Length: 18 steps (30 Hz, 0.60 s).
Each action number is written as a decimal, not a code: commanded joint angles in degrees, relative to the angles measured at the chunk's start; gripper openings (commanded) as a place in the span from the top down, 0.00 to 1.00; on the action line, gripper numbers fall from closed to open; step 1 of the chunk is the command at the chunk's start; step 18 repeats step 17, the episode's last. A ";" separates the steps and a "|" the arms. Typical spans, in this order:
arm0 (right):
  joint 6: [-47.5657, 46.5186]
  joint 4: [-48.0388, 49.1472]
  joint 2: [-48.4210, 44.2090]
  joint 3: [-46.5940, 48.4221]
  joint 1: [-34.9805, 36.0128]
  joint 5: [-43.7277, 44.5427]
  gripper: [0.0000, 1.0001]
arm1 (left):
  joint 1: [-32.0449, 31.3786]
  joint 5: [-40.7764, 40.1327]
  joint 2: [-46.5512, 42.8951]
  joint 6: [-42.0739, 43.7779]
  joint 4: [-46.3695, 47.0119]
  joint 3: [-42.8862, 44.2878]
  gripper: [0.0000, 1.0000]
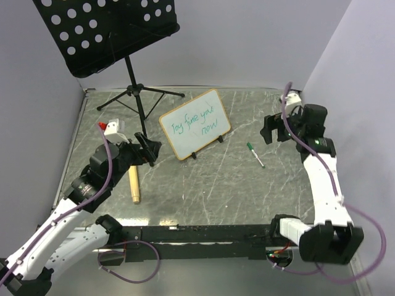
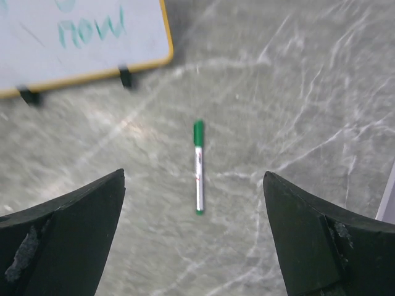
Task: Write a sentence on the whiteboard
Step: Reset both arms
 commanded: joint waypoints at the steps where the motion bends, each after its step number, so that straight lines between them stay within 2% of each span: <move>1: 13.76 2.90 -7.10 -0.10 -0.35 2.87 0.00 | 0.27 -3.25 -0.48 5.28 -5.64 4.05 0.03; 7: 17.29 2.29 -13.52 -0.10 -0.35 6.57 0.00 | 0.27 -3.42 -2.86 5.73 -6.71 4.67 0.03; 18: 14.30 1.85 -19.24 -2.29 -0.35 7.37 0.00 | 0.27 -2.55 -3.82 5.29 -6.00 2.82 0.03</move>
